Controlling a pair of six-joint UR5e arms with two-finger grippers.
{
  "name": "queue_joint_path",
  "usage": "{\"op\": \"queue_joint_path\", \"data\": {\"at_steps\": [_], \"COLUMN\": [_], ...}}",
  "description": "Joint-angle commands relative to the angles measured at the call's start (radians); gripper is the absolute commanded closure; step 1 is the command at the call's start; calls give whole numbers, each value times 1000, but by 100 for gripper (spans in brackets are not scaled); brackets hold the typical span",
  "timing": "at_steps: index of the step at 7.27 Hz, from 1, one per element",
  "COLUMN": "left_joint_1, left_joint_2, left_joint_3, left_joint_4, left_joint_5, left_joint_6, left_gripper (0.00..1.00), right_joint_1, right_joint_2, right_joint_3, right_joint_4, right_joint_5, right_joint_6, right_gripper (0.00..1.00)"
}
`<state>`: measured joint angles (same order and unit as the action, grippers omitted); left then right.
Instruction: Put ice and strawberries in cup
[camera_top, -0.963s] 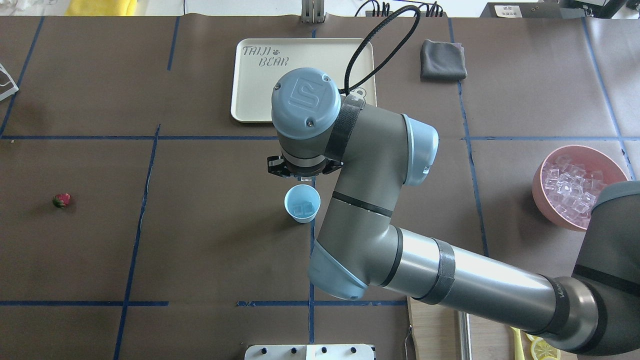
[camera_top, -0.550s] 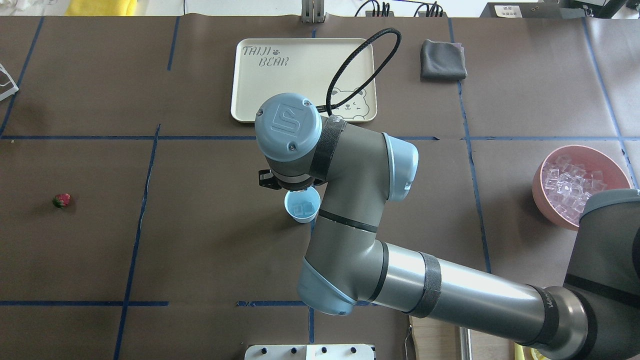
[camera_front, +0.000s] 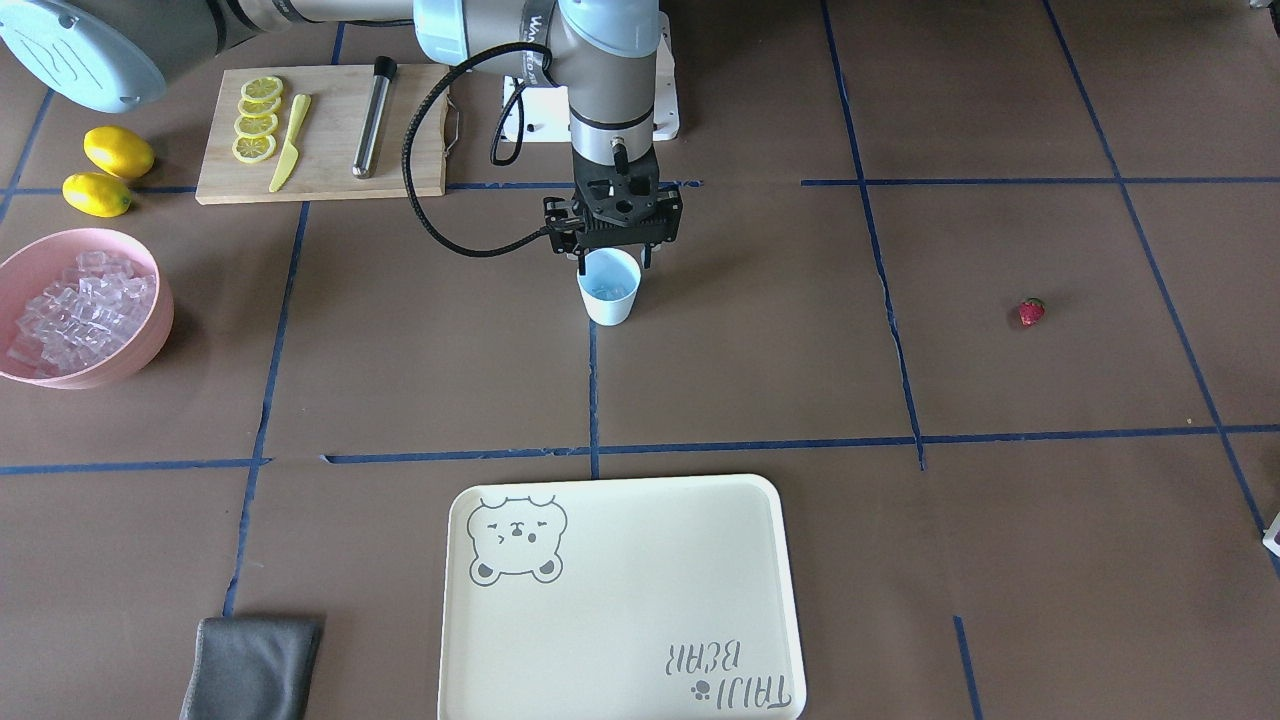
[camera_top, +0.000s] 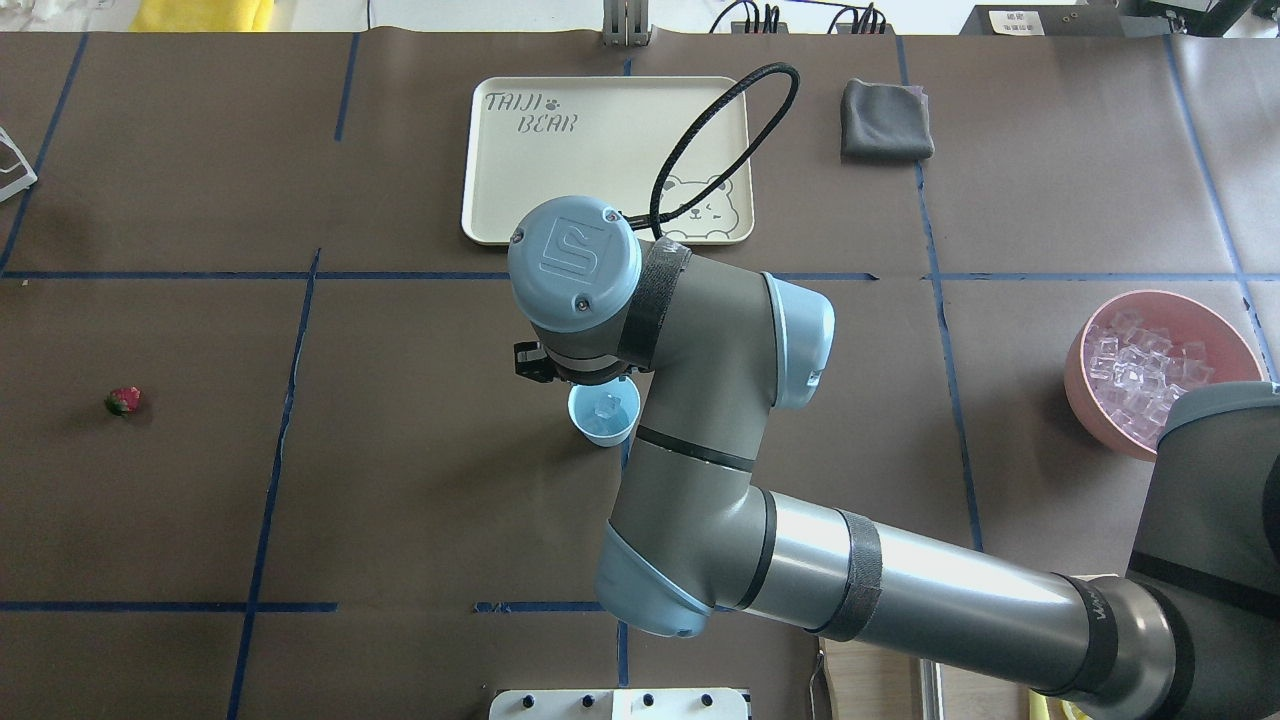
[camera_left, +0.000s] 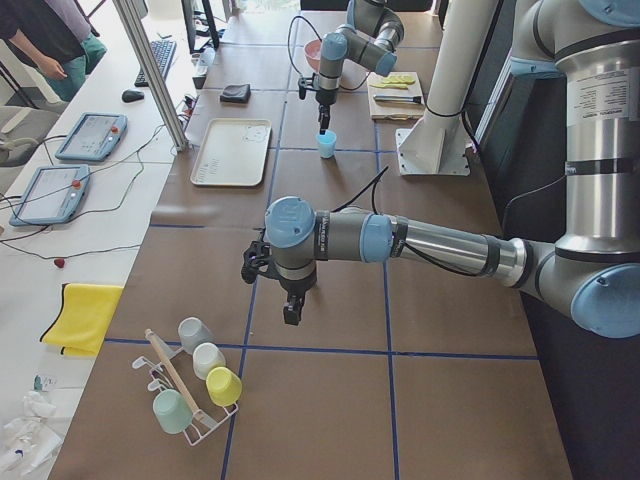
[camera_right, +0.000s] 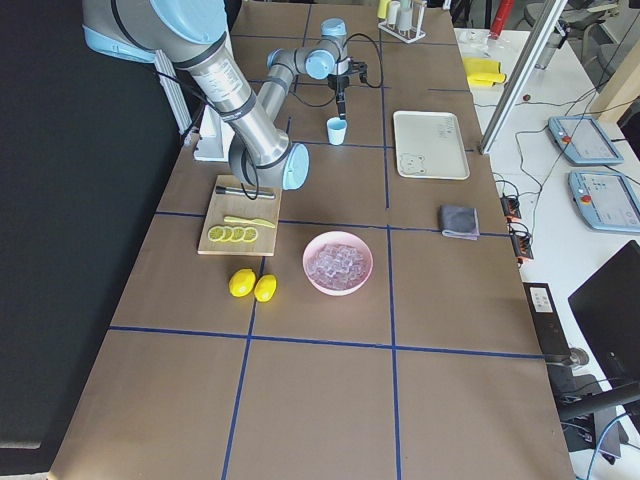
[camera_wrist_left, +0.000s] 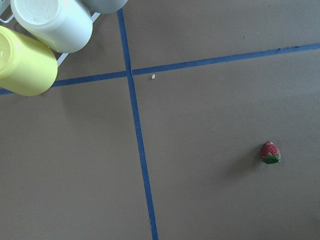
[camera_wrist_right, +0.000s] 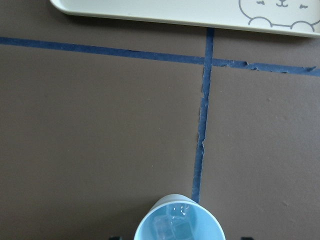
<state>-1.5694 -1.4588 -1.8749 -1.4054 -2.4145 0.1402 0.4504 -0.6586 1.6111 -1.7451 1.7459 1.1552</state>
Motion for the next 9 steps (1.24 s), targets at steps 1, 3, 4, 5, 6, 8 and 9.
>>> {"op": "queue_joint_path", "data": {"at_steps": [1, 3, 4, 5, 6, 8, 9], "left_joint_1": [0, 2, 2, 2, 5, 5, 5], "left_joint_2": [-3, -32, -46, -48, -72, -104, -119], "left_joint_3": [-3, -7, -9, -1, 20, 33, 22], "left_joint_4": [-1, -9, -38, -87, -102, -104, -95], "left_joint_5": [3, 2, 6, 11, 6, 0, 0], "left_joint_6": [6, -4, -1, -1, -5, -5, -10], "left_gripper": [0, 0, 0, 0, 0, 0, 0], "right_joint_1": [62, 233, 326, 405, 495, 707, 811], "right_joint_2": [1, -25, -65, -111, -180, -339, -431], "right_joint_3": [6, 6, 12, 19, 30, 50, 68], "right_joint_4": [-4, -5, -5, -5, -5, -5, -5], "right_joint_5": [21, 177, 261, 298, 354, 458, 525], "right_joint_6": [-32, -177, -292, -389, -531, -899, -1065], "right_gripper": [0, 0, 0, 0, 0, 0, 0]}}
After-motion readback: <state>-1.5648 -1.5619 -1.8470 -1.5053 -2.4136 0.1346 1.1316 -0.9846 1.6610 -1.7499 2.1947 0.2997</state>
